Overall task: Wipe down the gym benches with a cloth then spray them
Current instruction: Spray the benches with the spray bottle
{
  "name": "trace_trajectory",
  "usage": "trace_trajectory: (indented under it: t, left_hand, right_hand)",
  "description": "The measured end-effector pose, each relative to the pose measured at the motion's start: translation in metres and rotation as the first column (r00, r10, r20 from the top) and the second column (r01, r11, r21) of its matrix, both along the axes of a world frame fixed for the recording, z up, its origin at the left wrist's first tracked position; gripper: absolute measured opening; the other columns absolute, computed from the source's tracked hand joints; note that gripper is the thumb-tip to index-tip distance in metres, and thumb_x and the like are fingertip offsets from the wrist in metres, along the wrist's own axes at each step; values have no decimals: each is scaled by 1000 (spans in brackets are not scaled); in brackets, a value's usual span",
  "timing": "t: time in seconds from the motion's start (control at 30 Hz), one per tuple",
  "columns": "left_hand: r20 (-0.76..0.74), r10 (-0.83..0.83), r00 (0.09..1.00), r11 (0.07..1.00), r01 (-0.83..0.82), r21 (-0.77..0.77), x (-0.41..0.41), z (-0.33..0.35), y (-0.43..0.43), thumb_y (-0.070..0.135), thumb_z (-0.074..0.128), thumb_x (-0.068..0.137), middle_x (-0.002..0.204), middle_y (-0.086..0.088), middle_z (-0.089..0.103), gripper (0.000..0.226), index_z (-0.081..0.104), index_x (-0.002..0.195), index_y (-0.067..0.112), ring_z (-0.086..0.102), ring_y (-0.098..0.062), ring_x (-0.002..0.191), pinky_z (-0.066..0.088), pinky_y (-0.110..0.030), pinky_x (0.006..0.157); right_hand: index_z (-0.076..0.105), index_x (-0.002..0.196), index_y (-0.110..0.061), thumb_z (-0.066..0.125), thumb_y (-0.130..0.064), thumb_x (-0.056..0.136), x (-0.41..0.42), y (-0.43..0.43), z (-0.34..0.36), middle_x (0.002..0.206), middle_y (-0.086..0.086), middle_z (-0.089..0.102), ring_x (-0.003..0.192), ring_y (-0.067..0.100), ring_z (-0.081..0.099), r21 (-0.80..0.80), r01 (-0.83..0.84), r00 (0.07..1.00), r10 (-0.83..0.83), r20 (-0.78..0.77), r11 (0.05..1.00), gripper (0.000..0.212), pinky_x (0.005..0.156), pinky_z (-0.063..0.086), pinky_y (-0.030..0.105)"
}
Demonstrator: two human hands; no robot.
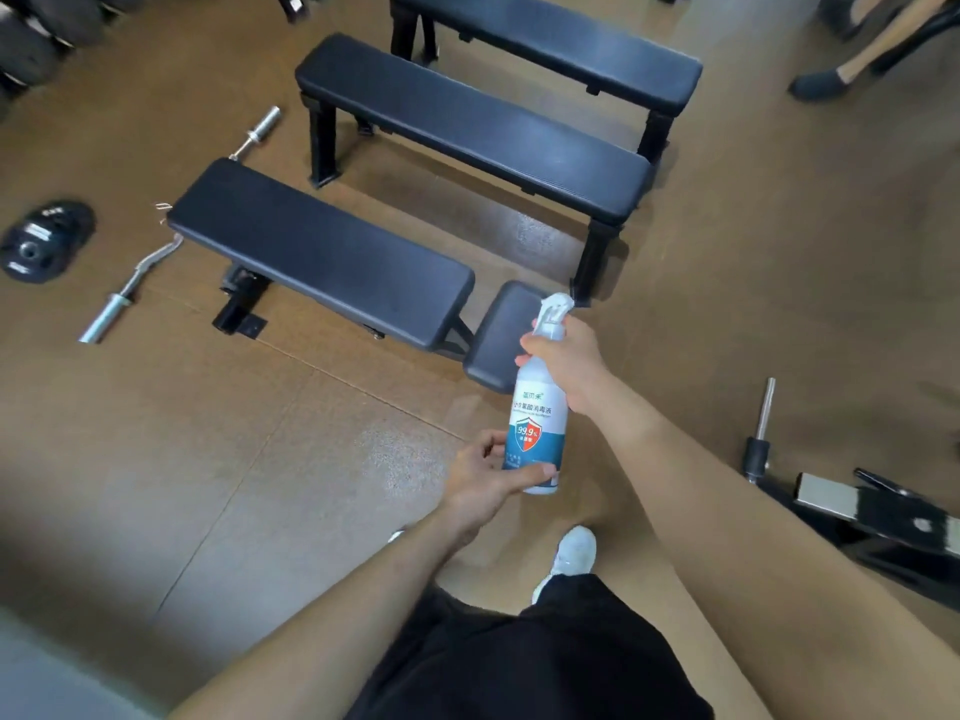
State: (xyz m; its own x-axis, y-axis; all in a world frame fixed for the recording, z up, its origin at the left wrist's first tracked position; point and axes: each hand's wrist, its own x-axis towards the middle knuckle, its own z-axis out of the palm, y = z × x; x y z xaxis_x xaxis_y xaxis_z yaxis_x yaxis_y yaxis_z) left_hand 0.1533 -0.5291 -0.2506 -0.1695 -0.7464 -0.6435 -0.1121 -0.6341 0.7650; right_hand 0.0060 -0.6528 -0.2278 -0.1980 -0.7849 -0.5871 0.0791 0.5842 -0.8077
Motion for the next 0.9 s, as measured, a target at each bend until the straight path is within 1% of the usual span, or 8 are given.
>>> trace_trajectory:
  t: [0.1, 0.23, 0.3, 0.4, 0.57, 0.67, 0.77, 0.9]
  left_hand:
    - [11, 16, 1000, 999, -16, 28, -69, 0, 12, 25, 95, 69, 98, 5, 68, 55, 64, 113, 14, 73, -8, 87, 62, -30, 82]
    - [48, -14, 999, 1000, 14, 11, -148, 2, 12, 25, 97, 67, 105, -1, 67, 59, 64, 114, 15, 74, -20, 96, 63, -36, 87]
    - [66, -55, 996, 998, 56, -15, -181, 8, 6, 29, 97, 66, 105, 2, 68, 60, 64, 115, 18, 74, -16, 95, 63, -34, 86]
    - [62, -108, 992, 993, 111, -42, -224, 17, -2, 28, 95, 69, 101, 6, 67, 55, 65, 114, 18, 72, -9, 89, 61, -26, 78]
    - [96, -123, 988, 988, 131, -84, -272, 22, -26, 23, 97, 67, 109, -5, 69, 57, 66, 115, 17, 73, -9, 89, 60, -25, 78]
    - [90, -163, 982, 981, 171, -88, -292, 26, -53, 19, 95, 68, 108, -2, 70, 53, 66, 112, 19, 72, -3, 87, 58, -19, 74]
    - [55, -150, 987, 984, 154, -85, -318, 23, -82, 24, 97, 66, 110, -2, 71, 58, 66, 114, 21, 71, -6, 92, 58, -20, 77]
    - [35, -97, 995, 990, 100, -97, -349, 16, -135, 39, 99, 55, 107, 3, 70, 70, 66, 115, 24, 72, -2, 86, 61, -28, 84]
  right_hand:
    - [64, 107, -6, 72, 1, 87, -62, 5, -5, 98, 11, 70, 84, 34, 75, 10, -70, 998, 70, -6, 997, 24, 72, 63, 40]
    - [59, 98, -13, 70, -4, 88, -147, 11, -3, 93, 12, 66, 76, 29, 73, 13, -24, 999, 25, -33, 1000, 17, 70, 59, 38]
    - [59, 99, -12, 69, -3, 89, -188, 13, 0, 92, 12, 66, 73, 27, 73, 2, 19, 1000, -19, -12, 1000, 17, 75, 60, 42]
    - [61, 108, -9, 72, -4, 88, -237, 12, 8, 101, 9, 70, 81, 29, 76, -35, 5, 999, -6, -34, 999, 24, 78, 62, 43]
    - [57, 94, -13, 69, -4, 90, -287, -6, 21, 79, 5, 67, 76, 29, 75, -56, 105, 994, -106, -30, 993, 15, 68, 59, 38]
    - [61, 108, -11, 73, -9, 87, -311, -25, 25, 94, 9, 72, 82, 30, 77, -54, 115, 992, -117, -40, 992, 24, 78, 63, 46]
    - [61, 117, -6, 73, -4, 88, -332, -56, 35, 105, 14, 71, 80, 26, 78, -94, 69, 996, -74, -47, 993, 31, 72, 64, 39]
    - [58, 109, -13, 68, -6, 93, -354, -116, 49, 97, 11, 68, 72, 19, 74, -80, 22, 995, -30, -91, 997, 20, 60, 58, 28]
